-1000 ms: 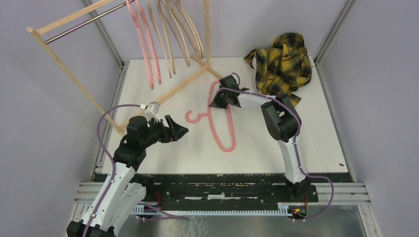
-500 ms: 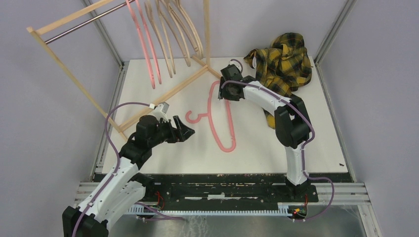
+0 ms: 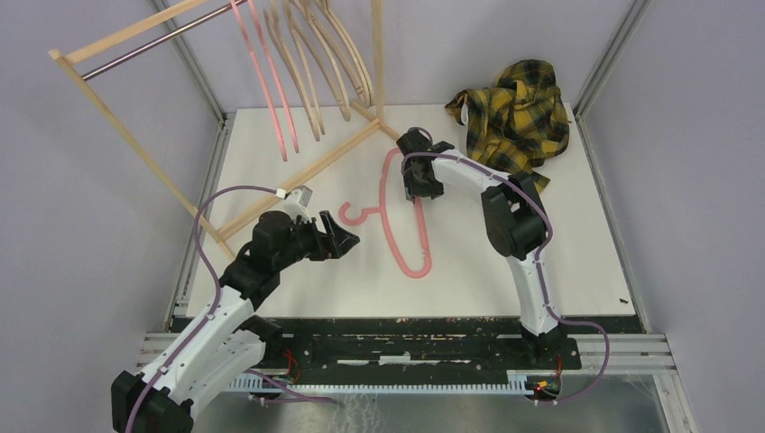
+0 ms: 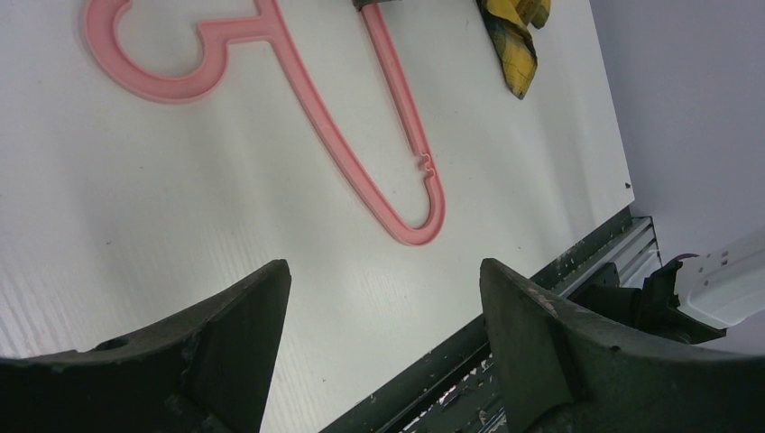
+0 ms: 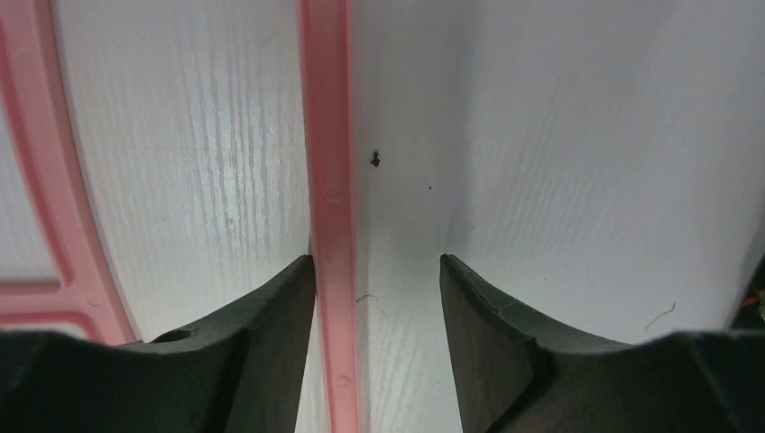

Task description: Organize the hangers

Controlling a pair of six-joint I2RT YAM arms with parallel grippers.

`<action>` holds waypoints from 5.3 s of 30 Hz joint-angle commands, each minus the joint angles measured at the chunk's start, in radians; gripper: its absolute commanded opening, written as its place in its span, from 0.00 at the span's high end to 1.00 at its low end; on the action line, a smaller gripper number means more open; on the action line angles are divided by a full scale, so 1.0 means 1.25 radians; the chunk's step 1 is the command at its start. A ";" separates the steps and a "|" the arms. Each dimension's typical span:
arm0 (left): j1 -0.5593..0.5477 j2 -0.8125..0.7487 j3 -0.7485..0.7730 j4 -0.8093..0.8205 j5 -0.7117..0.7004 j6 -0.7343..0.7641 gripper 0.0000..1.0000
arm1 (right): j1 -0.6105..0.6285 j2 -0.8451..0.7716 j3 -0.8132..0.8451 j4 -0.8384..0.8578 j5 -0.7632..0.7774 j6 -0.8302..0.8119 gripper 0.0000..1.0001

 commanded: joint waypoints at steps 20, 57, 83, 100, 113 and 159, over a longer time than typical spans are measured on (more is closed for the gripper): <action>-0.012 0.003 -0.018 0.062 -0.015 -0.039 0.18 | 0.000 0.047 -0.026 0.028 -0.004 -0.057 0.99; -0.241 0.311 -0.201 0.706 -0.228 -0.157 0.17 | -0.029 -0.237 -0.158 0.217 -0.277 0.155 0.99; -0.314 0.238 -0.195 0.525 -0.380 -0.168 0.97 | -0.027 -0.316 -0.251 0.206 -0.295 0.115 0.38; -0.312 0.127 -0.061 -0.099 -0.644 -0.219 0.97 | -0.026 -0.560 -0.432 0.293 -0.353 0.043 0.27; -0.312 0.174 0.042 -0.213 -0.772 -0.228 0.97 | -0.029 -0.660 -0.461 0.294 -0.392 0.004 0.22; 0.077 0.343 0.732 -0.289 -0.837 0.302 0.97 | -0.070 -0.605 -0.444 0.233 -0.383 -0.018 0.22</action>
